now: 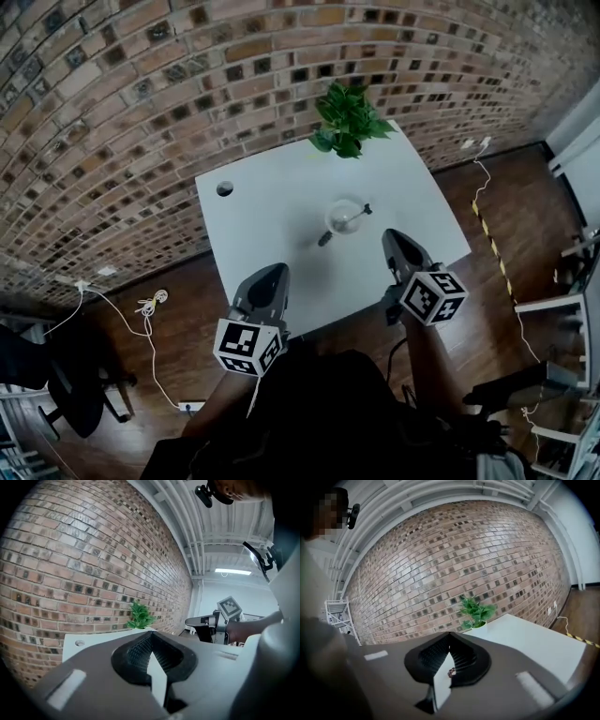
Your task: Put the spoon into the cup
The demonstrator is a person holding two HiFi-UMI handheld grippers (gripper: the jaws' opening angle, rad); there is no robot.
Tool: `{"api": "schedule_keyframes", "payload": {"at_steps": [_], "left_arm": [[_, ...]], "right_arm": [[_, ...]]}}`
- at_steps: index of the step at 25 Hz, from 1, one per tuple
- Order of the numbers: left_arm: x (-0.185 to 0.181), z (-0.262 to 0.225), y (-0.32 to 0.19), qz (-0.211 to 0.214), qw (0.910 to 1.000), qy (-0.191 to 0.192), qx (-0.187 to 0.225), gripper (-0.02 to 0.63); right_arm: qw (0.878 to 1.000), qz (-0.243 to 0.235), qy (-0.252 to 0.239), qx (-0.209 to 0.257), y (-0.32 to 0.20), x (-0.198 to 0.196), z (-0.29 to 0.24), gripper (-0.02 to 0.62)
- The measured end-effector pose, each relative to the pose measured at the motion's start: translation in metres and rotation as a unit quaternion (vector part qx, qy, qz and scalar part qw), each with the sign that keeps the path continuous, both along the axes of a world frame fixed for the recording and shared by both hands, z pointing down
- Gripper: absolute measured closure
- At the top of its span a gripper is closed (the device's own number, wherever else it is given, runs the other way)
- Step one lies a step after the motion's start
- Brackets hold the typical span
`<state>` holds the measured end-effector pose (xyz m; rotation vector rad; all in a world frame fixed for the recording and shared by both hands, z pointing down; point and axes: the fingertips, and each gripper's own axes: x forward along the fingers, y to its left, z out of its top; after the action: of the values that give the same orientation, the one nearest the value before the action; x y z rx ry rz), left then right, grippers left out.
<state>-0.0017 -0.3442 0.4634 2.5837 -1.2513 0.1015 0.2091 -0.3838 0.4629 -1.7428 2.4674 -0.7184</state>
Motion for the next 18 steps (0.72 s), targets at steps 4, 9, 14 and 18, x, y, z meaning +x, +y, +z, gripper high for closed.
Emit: {"api": "schedule_keyframes", "payload": {"at_steps": [4, 9, 14, 18], "left_arm": [[-0.004, -0.009, 0.024, -0.019, 0.9998, -0.005, -0.001, 0.612], [-0.002, -0.028, 0.064, -0.038, 0.9993, -0.006, -0.002, 0.612], [0.002, -0.049, 0.118, -0.044, 0.9978, -0.047, 0.012, 0.612], [-0.02, -0.054, 0.143, -0.051, 0.9971, -0.052, 0.023, 0.612]], "right_arm": [[1.0, 0.001, -0.008, -0.016, 0.022, 0.003, -0.004, 0.588], [1.0, -0.02, -0.024, -0.003, 0.055, 0.014, -0.019, 0.588], [0.997, -0.047, -0.056, -0.02, 0.087, 0.017, -0.003, 0.589], [0.997, -0.046, -0.068, -0.014, 0.106, 0.0, -0.008, 0.589]]}}
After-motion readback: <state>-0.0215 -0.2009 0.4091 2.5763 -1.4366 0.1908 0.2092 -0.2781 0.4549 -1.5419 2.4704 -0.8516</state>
